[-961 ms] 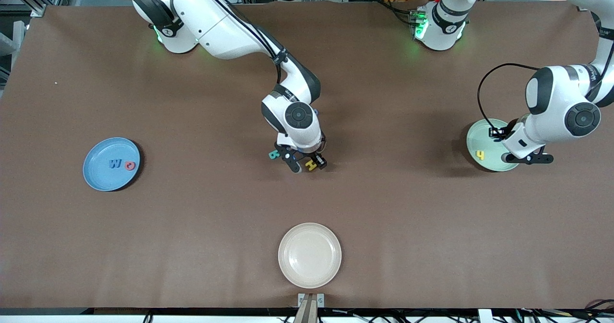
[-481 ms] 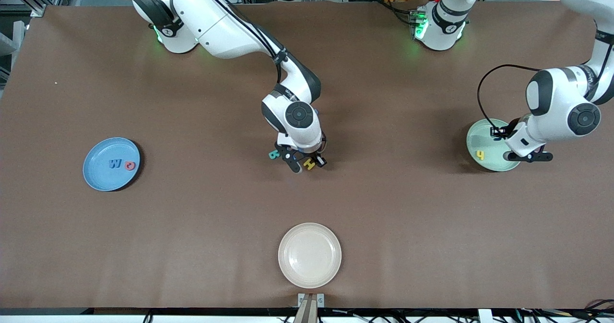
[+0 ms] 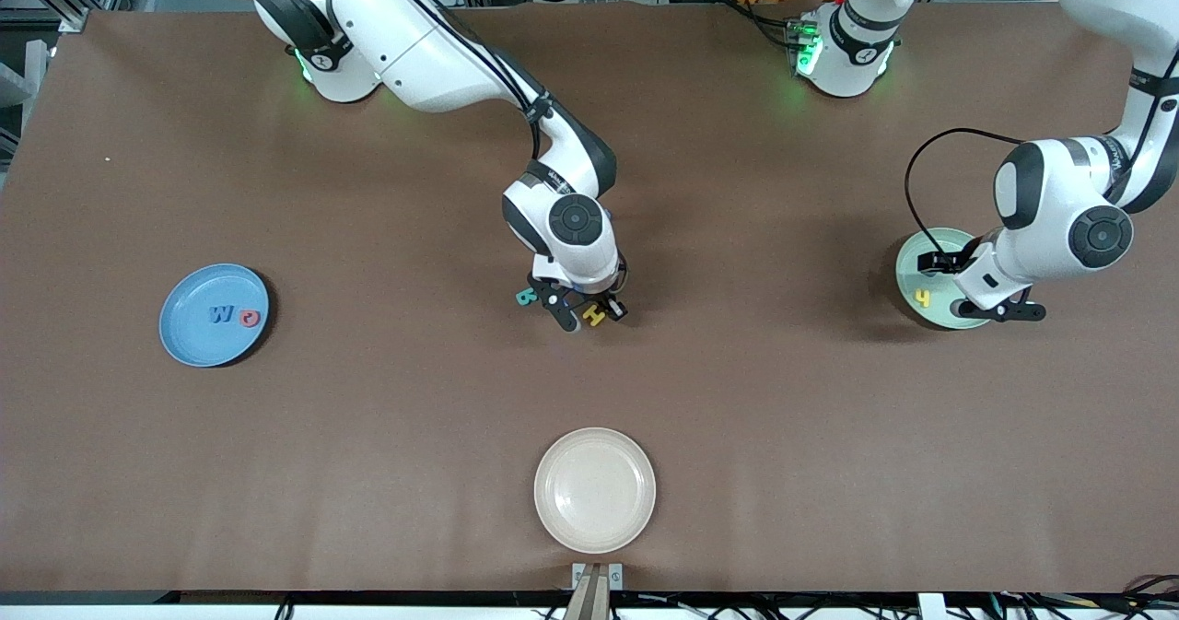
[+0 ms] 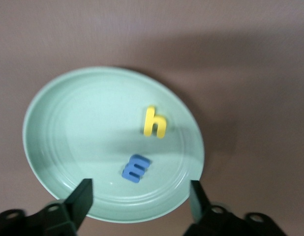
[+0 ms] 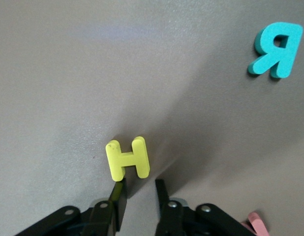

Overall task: Sort uppercase to blue plate, lowercase to green plate
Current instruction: 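Release the e onto the green plate while the right gripper lowers to the H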

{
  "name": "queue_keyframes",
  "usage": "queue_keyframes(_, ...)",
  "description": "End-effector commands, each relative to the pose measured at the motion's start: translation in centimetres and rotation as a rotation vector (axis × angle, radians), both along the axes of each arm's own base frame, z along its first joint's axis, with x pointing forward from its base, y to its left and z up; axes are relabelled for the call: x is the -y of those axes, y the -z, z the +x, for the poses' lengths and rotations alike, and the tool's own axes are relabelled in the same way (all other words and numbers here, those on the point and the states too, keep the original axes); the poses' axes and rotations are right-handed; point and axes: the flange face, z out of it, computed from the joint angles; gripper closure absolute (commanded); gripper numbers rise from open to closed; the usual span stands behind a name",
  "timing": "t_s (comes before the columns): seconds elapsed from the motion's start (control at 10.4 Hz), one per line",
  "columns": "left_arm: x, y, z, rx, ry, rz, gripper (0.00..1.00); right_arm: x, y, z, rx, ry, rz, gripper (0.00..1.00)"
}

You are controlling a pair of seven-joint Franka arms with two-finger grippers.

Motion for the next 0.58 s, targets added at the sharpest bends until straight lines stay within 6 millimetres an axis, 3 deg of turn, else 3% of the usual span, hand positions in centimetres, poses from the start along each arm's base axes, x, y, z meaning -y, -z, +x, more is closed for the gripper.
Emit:
queue_keyframes(0.0,2.2,-6.1,3.1,0.011,0.007,0.005,0.0,0.1,0.6,0.5,0.027,-0.017,-0.02,0.73)
queue_keyframes(0.19,4.4,-10.1,4.9,0.027,0.039,0.012,0.0,0.1,0.5,0.5,0.028,-0.018,-0.021,0.73)
queue_keyframes(0.48,7.1,-14.3,6.0,0.051,0.062,-0.002,0.0,0.2,0.3,0.6,0.035,-0.025,-0.026,0.75)
